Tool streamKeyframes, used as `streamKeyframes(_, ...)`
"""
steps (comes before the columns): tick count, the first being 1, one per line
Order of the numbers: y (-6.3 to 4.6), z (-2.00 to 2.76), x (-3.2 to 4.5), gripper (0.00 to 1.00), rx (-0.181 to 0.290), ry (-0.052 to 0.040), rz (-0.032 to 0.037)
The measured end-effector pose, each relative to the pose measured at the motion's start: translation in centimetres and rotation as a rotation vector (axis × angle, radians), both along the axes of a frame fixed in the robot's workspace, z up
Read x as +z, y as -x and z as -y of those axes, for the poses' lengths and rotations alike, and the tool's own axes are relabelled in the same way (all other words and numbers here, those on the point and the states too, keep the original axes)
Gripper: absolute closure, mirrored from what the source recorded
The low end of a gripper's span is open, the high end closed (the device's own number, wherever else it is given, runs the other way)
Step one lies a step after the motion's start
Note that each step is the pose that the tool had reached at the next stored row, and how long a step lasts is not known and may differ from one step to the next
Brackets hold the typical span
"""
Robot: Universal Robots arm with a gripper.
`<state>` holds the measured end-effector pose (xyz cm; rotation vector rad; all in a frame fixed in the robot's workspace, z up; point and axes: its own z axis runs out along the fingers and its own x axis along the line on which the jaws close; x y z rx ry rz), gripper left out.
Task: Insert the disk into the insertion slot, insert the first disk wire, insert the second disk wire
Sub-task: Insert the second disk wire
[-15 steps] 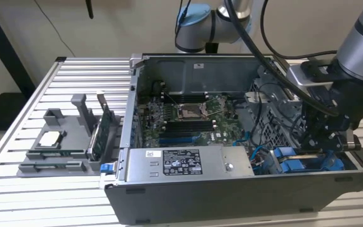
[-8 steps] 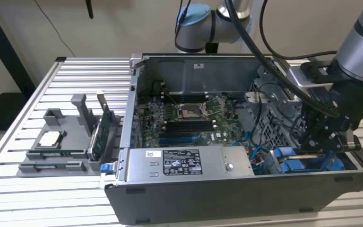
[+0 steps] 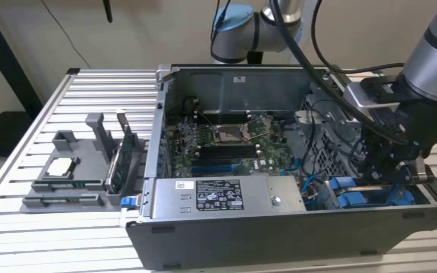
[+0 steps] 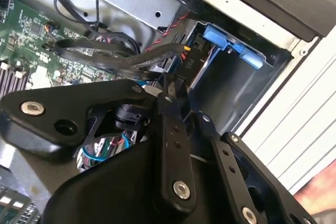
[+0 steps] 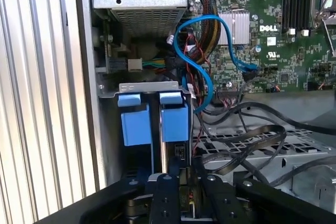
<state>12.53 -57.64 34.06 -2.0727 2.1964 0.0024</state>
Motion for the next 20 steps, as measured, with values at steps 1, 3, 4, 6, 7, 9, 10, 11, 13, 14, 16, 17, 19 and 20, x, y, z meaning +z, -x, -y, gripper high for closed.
streamKeyframes(1, 0.0, 0.0, 0.27, 0.76, 0.0, -0.0008, 0.0)
streamKeyframes(3, 0.0, 0.0, 0.94, 0.76, 0.0, -0.0035, 0.0)
streamKeyframes(4, 0.0, 0.0, 1.32, 0.76, 0.0, -0.0043, 0.0)
streamKeyframes(6, 0.0, 0.0, 1.98, 0.76, 0.0, -0.0047, -0.0001)
streamKeyframes(7, 0.0, 0.0, 2.29, 0.76, 0.0, -0.0045, -0.0001)
streamKeyframes(9, 0.1, 0.0, 2.98, 0.76, 0.0, -0.0047, -0.0001)
streamKeyframes(10, 0.1, 0.0, 3.32, 0.76, 0.0, -0.0047, -0.0001)
streamKeyframes(11, 0.1, 0.0, 3.62, 0.76, 0.0, -0.0044, -0.0001)
streamKeyframes(13, 0.1, 0.0, 3.89, 0.76, 0.0, -0.0045, -0.0001)
streamKeyframes(14, 0.1, 0.0, 3.89, 0.76, 0.0, -0.0048, -0.0001)
streamKeyframes(16, 0.1, 0.0, 3.89, 0.76, 0.0, -0.005, -0.0001)
streamKeyframes(17, 0.1, 0.0, 3.95, 0.76, 0.0, -0.0046, -0.0001)
streamKeyframes(19, 0.1, 0.0, 3.99, 0.76, 0.0, -0.0046, -0.0001)
streamKeyframes(20, 0.1, 0.0, 4.0, 0.76, 0.0, -0.0046, -0.0001)
